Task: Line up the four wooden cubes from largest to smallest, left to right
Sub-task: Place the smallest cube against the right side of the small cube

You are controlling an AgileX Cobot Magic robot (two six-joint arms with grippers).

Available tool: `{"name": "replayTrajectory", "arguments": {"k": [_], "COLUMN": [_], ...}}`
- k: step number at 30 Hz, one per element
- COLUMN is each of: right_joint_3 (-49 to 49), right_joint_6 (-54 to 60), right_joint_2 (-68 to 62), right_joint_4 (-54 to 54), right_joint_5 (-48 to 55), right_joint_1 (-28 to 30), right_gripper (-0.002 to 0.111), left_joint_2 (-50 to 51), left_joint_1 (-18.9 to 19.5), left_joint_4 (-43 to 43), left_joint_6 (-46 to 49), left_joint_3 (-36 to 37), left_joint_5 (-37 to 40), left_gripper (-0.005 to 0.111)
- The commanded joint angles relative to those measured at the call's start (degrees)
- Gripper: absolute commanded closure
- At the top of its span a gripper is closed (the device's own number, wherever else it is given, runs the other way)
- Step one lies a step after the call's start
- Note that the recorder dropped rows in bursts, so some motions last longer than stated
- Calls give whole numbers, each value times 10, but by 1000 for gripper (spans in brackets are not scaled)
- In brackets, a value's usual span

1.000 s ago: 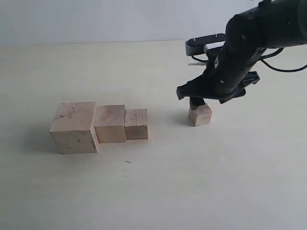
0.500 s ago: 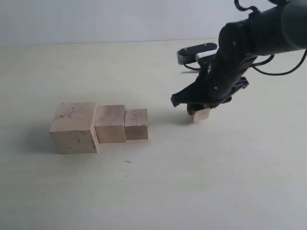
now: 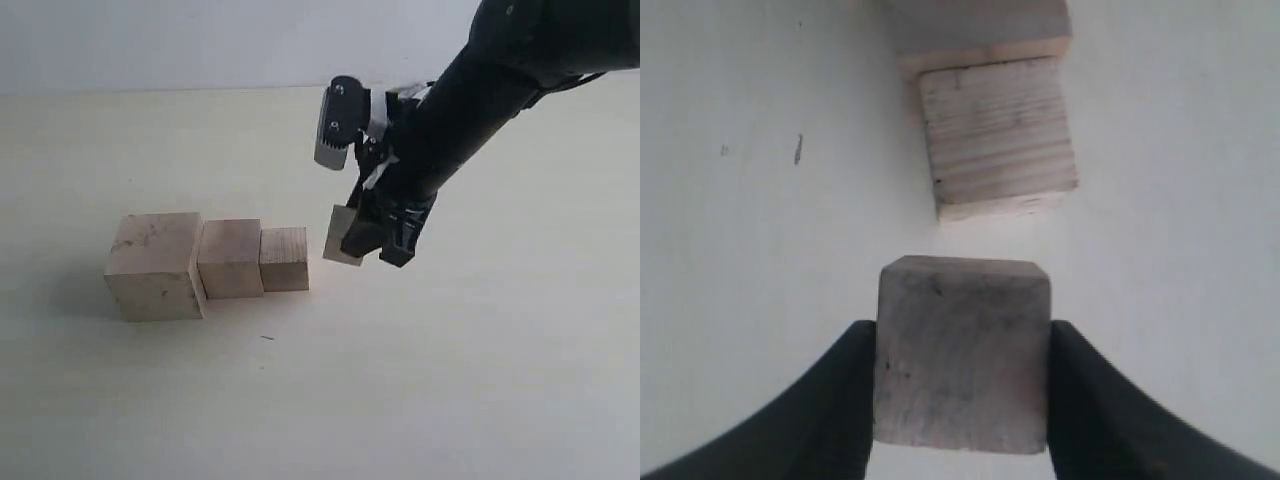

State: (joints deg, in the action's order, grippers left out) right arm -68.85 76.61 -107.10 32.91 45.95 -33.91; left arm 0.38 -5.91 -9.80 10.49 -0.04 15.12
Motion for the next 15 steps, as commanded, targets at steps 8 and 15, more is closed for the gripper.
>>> {"name": "replayTrajectory", "arguments": {"k": [8, 15], "right_joint_3": [-2, -2], "right_joint_6": [96, 138], "right_joint_2": [-75, -90], "right_joint_4": [46, 51], "right_joint_5": [-42, -54], "right_joint_1": [0, 0], "right_gripper": [108, 108], "left_joint_2": [-4, -4], "left_joint_1": [1, 1], "left_joint_4": [-5, -5], "left_joint_6": [-2, -2], "left_joint_3": [0, 0], "left_joint_5": [-2, -2], "left_gripper": [107, 107]}}
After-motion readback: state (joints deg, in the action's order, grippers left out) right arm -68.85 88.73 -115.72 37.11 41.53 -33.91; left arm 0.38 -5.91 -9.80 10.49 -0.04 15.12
